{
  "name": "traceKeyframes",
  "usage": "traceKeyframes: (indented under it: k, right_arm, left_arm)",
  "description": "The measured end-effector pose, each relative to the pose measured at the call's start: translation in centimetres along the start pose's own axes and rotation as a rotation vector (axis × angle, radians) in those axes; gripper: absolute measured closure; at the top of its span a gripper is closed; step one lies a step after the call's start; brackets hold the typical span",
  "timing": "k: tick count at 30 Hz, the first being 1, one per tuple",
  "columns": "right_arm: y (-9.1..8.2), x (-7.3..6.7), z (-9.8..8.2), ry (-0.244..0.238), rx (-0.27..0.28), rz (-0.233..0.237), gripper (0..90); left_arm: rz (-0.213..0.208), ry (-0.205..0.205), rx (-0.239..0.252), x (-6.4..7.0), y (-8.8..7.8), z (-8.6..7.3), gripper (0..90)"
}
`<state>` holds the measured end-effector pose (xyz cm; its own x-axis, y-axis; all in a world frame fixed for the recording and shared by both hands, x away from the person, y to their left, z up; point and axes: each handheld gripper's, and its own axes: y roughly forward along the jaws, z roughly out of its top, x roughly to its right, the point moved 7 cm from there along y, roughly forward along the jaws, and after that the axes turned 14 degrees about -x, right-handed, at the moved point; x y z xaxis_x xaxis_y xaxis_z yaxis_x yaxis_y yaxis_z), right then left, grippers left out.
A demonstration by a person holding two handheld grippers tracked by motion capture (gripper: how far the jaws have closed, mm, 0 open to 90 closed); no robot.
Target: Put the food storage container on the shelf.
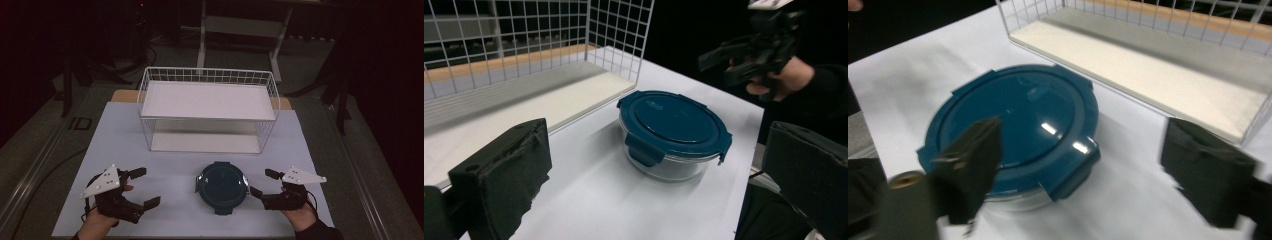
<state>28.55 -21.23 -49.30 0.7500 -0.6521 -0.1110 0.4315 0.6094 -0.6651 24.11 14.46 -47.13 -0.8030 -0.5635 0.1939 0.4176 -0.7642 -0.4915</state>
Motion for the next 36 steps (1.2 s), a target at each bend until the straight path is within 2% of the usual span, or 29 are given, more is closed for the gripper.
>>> traceKeyframes:
  k: [1, 3, 4, 5, 6, 8, 9, 12, 15, 17, 18, 19, 20, 23, 25, 27, 28, 31, 33, 34, 35, 36]
  right_arm:
    - [-0.2, -0.3, 0.3, -0.008, 0.009, 0.015, 10.7]
    - [-0.5, -0.4, 0.7, -0.016, 0.029, -0.004, 10.7]
    - [-0.6, -0.4, 0.9, -0.024, 0.037, -0.006, 10.7]
    - [-0.7, -0.4, 1.1, -0.029, 0.043, -0.018, 10.8]
    - [-0.9, -0.3, 1.3, -0.027, 0.046, -0.047, 10.8]
    - [-1.4, -0.4, 1.8, -0.021, 0.073, -0.058, 14.0]
    - [-1.6, -0.4, 2.0, -0.026, 0.077, -0.075, 14.5]
    - [-2.0, -0.7, 2.3, -0.022, 0.102, -0.049, 15.7]
    - [-2.3, -0.7, 2.5, -0.020, 0.135, -0.056, 16.1]
    - [-2.4, -0.8, 2.6, -0.023, 0.145, -0.068, 16.1]
    - [-2.4, -0.8, 2.6, -0.026, 0.146, -0.069, 16.4]
    - [-2.0, -0.8, 2.5, -0.029, 0.099, -0.077, 17.9]
    - [-2.0, -0.8, 2.5, -0.029, 0.099, -0.077, 17.9]
    - [-1.3, -0.6, 2.2, 0.019, 0.057, -0.002, 18.2]
    - [-1.0, -0.5, 2.0, 0.040, 0.054, 0.000, 16.3]
    - [-0.6, -0.5, 1.9, 0.055, 0.029, 0.019, 12.9]
    - [-0.4, -0.5, 1.8, 0.062, 0.017, 0.020, 11.7]
    - [0.0, -0.4, 1.6, 0.082, -0.011, 0.024, 10.9]
    - [0.4, -0.4, 1.3, 0.100, -0.038, 0.038, 10.6]
    - [0.6, -0.2, 1.3, 0.112, -0.046, 0.021, 10.6]
    - [0.6, -0.2, 1.3, 0.112, -0.046, 0.021, 10.6]
    - [0.8, -0.2, 1.2, 0.118, -0.058, 0.009, 10.6]
  left_arm:
    - [0.007, -0.006, -0.006, -0.1, 0.2, 0.2, 0.0]
    - [0.040, -0.019, -0.019, -0.3, 0.6, 0.7, 0.0]
    - [0.041, -0.028, -0.033, -0.4, 0.8, 0.9, 0.0]
    - [0.022, -0.044, -0.043, -0.4, 1.0, 1.3, 0.0]
    - [0.021, -0.058, -0.047, -0.5, 1.3, 1.6, 0.0]
    - [0.004, -0.072, -0.063, -0.6, 1.8, 2.3, 0.0]
    - [-0.007, -0.076, -0.088, -0.7, 2.1, 2.6, 0.0]
    - [-0.027, -0.080, -0.136, -0.6, 3.1, 3.4, 0.0]
    - [-0.001, -0.086, -0.207, -0.6, 4.5, 3.8, 0.0]
    - [0.007, -0.090, -0.219, -0.7, 4.9, 3.8, 0.0]
    - [0.013, -0.117, -0.247, -0.8, 6.0, 3.7, 0.0]
    - [0.009, -0.137, -0.263, -0.8, 6.5, 3.5, 0.0]
    - [-0.005, -0.153, -0.268, -0.8, 6.9, 3.4, 0.0]
    - [-0.027, -0.185, -0.309, -0.9, 8.5, 2.9, 0.0]
    - [-0.043, -0.210, -0.332, -1.1, 9.5, 2.4, 0.0]
    - [-0.072, -0.254, -0.342, -1.4, 10.3, 1.9, 0.0]
    - [-0.092, -0.282, -0.328, -1.6, 10.7, 1.8, 0.0]
    - [-0.148, -0.365, -0.337, -2.0, 11.8, 1.4, 0.0]
    - [-0.182, -0.431, -0.366, -2.1, 12.5, 1.0, 0.0]
    - [-0.216, -0.468, -0.385, -2.1, 12.8, 0.8, 0.0]
    - [-0.216, -0.468, -0.385, -2.1, 12.8, 0.8, 0.0]
    - [-0.250, -0.512, -0.408, -2.2, 13.3, 0.5, 0.0]
